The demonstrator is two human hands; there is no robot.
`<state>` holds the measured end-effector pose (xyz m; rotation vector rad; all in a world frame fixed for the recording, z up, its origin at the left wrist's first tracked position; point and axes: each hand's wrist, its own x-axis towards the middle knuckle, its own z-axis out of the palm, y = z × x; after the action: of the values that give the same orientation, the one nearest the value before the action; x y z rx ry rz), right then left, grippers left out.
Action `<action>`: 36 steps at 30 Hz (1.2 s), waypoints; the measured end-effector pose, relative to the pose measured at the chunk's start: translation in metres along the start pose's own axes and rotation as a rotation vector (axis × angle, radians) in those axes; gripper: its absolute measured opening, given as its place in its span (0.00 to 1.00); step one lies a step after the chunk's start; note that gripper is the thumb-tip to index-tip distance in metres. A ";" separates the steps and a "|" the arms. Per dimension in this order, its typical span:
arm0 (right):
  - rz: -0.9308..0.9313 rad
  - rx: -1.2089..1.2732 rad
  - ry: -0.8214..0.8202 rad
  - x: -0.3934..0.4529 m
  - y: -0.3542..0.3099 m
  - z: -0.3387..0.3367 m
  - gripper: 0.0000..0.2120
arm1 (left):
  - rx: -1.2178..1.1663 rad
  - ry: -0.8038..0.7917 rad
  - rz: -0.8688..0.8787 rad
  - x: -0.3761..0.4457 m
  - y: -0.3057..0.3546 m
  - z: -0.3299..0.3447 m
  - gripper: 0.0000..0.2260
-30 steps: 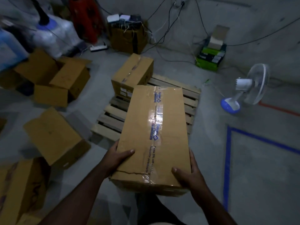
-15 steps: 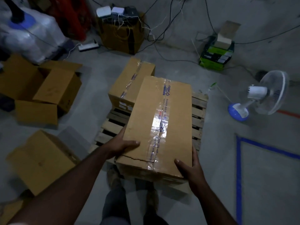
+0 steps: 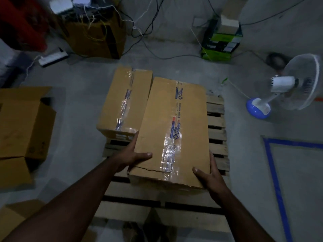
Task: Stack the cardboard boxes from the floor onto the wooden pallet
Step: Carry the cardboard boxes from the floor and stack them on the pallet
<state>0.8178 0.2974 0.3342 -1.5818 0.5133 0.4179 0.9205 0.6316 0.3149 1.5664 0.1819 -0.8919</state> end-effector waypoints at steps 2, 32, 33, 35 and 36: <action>0.000 0.003 0.018 0.046 0.006 0.001 0.46 | 0.062 0.019 -0.013 0.049 -0.001 -0.018 0.55; -0.055 -0.896 -0.048 0.335 0.152 0.037 0.73 | 1.323 -0.015 -0.130 0.302 -0.099 -0.104 0.77; -0.070 -0.900 -0.039 0.336 0.152 0.036 0.72 | 1.352 -0.043 -0.114 0.301 -0.099 -0.106 0.77; -0.095 -0.886 -0.005 0.335 0.155 0.035 0.69 | 1.414 -0.055 -0.078 0.299 -0.104 -0.109 0.74; -0.111 -0.857 0.023 0.335 0.159 0.034 0.69 | 1.440 -0.038 -0.058 0.299 -0.109 -0.110 0.72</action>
<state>1.0082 0.3001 0.0143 -2.4258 0.2611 0.5757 1.1091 0.6449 0.0367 2.8448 -0.5904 -1.1616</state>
